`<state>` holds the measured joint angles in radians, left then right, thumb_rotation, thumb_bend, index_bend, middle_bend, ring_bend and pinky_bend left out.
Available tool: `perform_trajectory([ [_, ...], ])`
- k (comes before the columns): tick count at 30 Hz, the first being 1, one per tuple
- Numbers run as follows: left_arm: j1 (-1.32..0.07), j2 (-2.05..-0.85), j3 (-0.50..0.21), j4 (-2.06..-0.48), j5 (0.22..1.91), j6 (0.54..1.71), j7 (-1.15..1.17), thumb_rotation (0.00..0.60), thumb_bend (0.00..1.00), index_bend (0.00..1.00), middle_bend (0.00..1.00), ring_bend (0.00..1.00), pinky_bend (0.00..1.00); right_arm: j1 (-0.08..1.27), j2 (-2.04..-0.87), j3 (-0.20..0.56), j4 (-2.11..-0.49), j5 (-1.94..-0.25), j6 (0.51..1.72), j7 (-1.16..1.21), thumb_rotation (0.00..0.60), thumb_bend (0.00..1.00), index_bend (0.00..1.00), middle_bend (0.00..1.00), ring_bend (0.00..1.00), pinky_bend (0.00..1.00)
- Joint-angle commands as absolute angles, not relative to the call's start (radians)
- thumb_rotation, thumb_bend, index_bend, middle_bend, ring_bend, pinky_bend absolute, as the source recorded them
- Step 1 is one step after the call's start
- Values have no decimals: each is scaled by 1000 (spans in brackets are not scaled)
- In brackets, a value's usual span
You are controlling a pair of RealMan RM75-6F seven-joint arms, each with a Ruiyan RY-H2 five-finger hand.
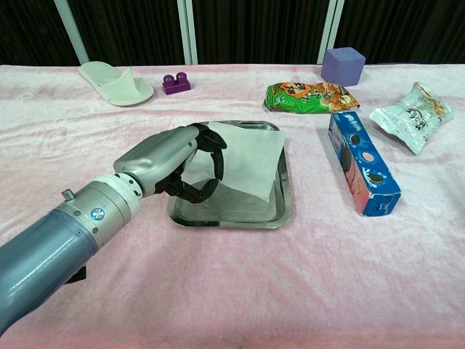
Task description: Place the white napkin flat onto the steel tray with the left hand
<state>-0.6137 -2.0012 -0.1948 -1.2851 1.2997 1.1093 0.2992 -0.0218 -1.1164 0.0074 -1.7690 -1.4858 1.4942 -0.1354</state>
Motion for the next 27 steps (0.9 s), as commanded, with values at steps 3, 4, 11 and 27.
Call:
perform_trajectory([
  [3,-600,-2008,-208,-1351,1218,1118,418,600,462,578,187,0,0,-22,-1116,7,-1769,-1488,1494,-137,600,308,0,0,48,161],
  [4,-599,-2008,-210,-1359,1208,1120,434,600,461,578,187,0,0,-22,-1116,7,-1769,-1487,1494,-137,600,308,0,0,49,161],
  [11,-590,-2019,-246,-1446,1089,1145,549,600,453,577,186,0,0,-21,-1117,6,-1768,-1488,1493,-140,600,308,0,0,49,161],
  [27,-633,-2050,-301,-1416,1029,1166,580,600,449,568,185,0,0,-22,-1117,6,-1770,-1484,1491,-141,600,308,0,0,48,160],
])
